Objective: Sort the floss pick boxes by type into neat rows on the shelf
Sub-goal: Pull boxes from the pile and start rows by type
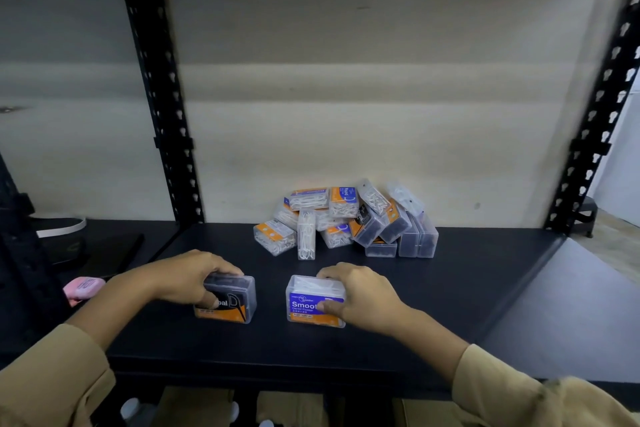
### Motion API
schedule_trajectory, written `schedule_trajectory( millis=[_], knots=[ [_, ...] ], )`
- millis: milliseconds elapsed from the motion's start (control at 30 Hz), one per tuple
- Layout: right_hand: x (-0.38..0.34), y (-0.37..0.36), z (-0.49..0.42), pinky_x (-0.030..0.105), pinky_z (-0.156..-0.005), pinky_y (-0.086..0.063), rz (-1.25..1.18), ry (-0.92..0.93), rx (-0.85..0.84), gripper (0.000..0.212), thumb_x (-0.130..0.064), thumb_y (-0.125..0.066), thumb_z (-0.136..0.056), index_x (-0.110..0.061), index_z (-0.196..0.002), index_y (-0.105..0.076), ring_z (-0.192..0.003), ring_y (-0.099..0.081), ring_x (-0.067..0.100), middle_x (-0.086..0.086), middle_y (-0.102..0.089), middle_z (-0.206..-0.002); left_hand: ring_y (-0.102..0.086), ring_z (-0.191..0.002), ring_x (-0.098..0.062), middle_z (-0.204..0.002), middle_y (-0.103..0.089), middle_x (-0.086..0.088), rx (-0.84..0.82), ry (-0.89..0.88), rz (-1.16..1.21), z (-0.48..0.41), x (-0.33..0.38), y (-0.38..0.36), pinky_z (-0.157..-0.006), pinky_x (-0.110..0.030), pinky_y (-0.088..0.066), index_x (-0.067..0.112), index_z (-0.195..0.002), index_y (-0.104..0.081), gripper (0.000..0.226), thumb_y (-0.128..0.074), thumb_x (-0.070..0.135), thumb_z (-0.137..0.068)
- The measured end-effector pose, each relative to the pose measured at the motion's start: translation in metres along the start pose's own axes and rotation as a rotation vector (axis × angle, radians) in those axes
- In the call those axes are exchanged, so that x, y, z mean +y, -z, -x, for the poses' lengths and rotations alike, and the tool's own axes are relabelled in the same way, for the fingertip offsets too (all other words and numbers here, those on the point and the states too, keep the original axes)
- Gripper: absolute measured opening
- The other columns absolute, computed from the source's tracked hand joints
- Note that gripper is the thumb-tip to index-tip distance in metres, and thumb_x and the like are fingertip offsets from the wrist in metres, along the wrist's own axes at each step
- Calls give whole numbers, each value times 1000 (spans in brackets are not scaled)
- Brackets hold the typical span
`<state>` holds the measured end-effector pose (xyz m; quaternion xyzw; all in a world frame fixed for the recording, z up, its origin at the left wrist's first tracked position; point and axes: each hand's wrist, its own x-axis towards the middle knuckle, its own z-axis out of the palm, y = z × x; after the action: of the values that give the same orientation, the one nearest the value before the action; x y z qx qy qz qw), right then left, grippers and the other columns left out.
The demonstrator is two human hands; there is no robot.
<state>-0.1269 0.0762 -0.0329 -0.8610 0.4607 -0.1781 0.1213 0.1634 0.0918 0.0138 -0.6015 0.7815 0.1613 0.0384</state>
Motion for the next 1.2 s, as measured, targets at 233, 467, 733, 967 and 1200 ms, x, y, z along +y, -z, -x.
schedule_trajectory(
  millis=[233, 467, 733, 967, 1200],
  knots=[
    [25, 28, -9, 34, -78, -51, -169, -115, 206, 29, -46, -49, -90, -27, -108, -63, -89, -59, 11, -6, -66, -102, -60, -87, -6, -100, -62, 9, 405, -57, 143, -43, 44, 18, -84, -20, -46, 32, -123, -58, 47, -69, 42, -78],
    [62, 41, -45, 36, -72, -51, 30, -345, 390, 21, -21, -50, -87, -16, -106, -53, -103, -55, 24, 2, -53, -119, -56, -110, -32, -124, -56, -12, 519, 166, 126, -120, 94, 26, -86, -33, -46, 20, -127, -43, 48, -55, 43, -87],
    [70, 20, -67, 40, -76, -51, 366, -329, 432, 70, -48, -81, -54, -21, -113, -55, -99, -58, 29, 6, -59, -106, -56, -109, -31, -127, -53, -12, 451, 249, 59, -148, 102, 14, -82, -34, -48, 21, -139, -27, 62, -53, 40, -86],
    [75, 14, -76, 36, -58, -51, 575, -281, 452, 72, -44, -85, -28, -20, -92, -65, -76, -62, 25, 4, -64, -84, -59, -92, -22, -100, -60, -3, 424, 215, 299, -127, 77, 26, -78, -30, -48, 24, -101, -51, 30, -65, 29, -74],
    [73, 34, -67, 38, -90, -38, 355, -264, 477, 54, -45, -63, -73, -18, -118, -49, -111, -48, 29, 5, -57, -118, -54, -79, -13, -81, -56, 7, 405, 95, 340, -112, 68, 28, -72, -23, -44, 23, -88, -62, 17, -71, 22, -74]
  ],
)
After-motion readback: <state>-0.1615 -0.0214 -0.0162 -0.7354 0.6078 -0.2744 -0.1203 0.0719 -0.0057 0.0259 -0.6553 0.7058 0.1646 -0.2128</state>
